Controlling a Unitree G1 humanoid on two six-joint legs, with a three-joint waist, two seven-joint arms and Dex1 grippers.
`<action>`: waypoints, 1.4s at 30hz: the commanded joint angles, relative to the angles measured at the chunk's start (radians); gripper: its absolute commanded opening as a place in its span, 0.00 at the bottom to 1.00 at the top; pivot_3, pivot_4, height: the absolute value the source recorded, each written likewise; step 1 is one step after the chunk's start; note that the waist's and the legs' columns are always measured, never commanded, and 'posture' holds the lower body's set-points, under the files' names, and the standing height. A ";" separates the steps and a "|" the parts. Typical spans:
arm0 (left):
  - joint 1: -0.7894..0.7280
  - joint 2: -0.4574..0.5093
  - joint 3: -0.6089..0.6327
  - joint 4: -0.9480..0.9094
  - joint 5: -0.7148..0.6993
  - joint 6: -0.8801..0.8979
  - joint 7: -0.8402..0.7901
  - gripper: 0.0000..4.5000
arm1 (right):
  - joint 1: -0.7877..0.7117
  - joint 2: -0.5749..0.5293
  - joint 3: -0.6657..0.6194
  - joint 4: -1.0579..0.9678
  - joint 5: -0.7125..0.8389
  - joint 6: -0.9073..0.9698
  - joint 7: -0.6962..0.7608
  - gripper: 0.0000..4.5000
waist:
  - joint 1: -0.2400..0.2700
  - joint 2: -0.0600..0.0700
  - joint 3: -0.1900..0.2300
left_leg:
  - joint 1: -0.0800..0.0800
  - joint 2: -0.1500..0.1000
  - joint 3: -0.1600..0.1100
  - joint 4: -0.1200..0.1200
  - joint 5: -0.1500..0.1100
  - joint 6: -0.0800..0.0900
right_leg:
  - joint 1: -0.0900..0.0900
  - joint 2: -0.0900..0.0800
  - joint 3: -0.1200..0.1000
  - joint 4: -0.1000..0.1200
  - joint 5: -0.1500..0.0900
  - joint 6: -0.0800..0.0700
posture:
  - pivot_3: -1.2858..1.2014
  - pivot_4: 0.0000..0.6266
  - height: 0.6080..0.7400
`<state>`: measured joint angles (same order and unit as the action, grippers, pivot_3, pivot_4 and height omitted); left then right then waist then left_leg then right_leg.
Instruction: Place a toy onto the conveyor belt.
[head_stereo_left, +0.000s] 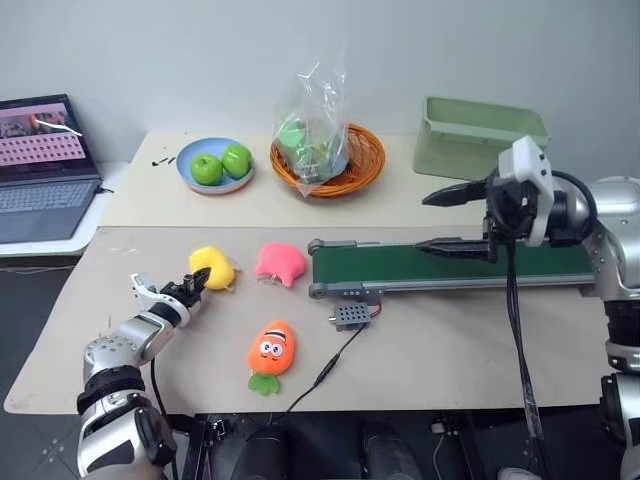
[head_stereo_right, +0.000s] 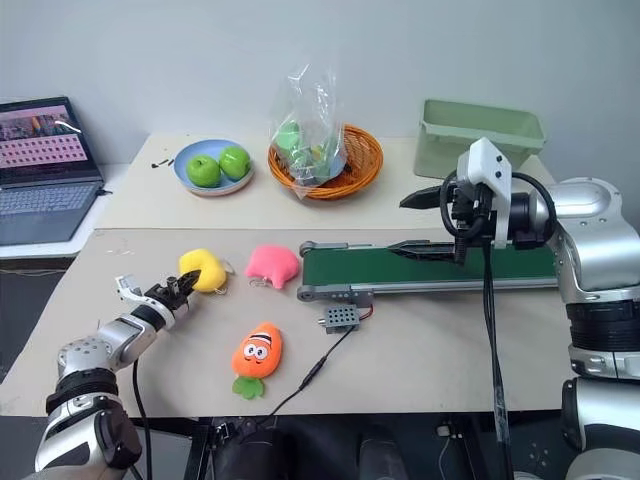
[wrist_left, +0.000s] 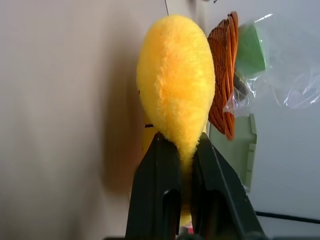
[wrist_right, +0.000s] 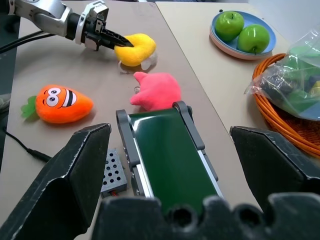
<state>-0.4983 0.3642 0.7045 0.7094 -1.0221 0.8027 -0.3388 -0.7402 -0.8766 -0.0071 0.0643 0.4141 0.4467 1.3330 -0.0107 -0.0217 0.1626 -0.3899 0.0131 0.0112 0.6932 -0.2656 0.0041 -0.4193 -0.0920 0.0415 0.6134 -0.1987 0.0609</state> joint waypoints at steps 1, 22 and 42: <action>0.006 -0.003 -0.015 -0.197 -0.001 -0.030 -0.014 0.06 | -0.041 -0.009 -0.013 0.003 0.001 -0.015 0.007 1.00 | -0.001 -0.001 0.001 | -0.001 0.000 0.000 0.000 0.000 0.000 | -0.001 0.000 0.000 0.000 0.000 0.000 | 0.52 0.24 1.00; -0.220 0.303 -0.973 -0.552 1.278 -1.187 -0.194 0.06 | -0.048 0.027 -0.006 0.037 -0.022 -0.041 -0.016 1.00 | 0.012 -0.005 0.003 | -0.012 0.000 0.001 0.000 0.000 0.001 | -0.006 0.000 -0.002 -0.003 0.001 0.001 | 0.52 0.24 1.00; -0.545 0.089 -1.259 0.071 1.637 -1.666 -0.112 0.06 | 0.129 -0.018 -0.114 -0.152 0.034 0.030 -0.142 1.00 | 0.020 -0.005 0.003 | -0.014 0.000 0.001 0.002 -0.001 0.003 | -0.007 0.000 -0.002 -0.002 0.002 0.003 | 0.52 0.24 1.00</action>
<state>-1.0067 0.4607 -0.5549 0.7661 0.6131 -0.8292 -0.4713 -0.6091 -0.8740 -0.0705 -0.0439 0.4185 0.4678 1.2046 0.0095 -0.0268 0.1658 -0.4035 0.0131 0.0121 0.6955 -0.2665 0.0067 -0.4260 -0.0920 0.0394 0.6110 -0.1967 0.0635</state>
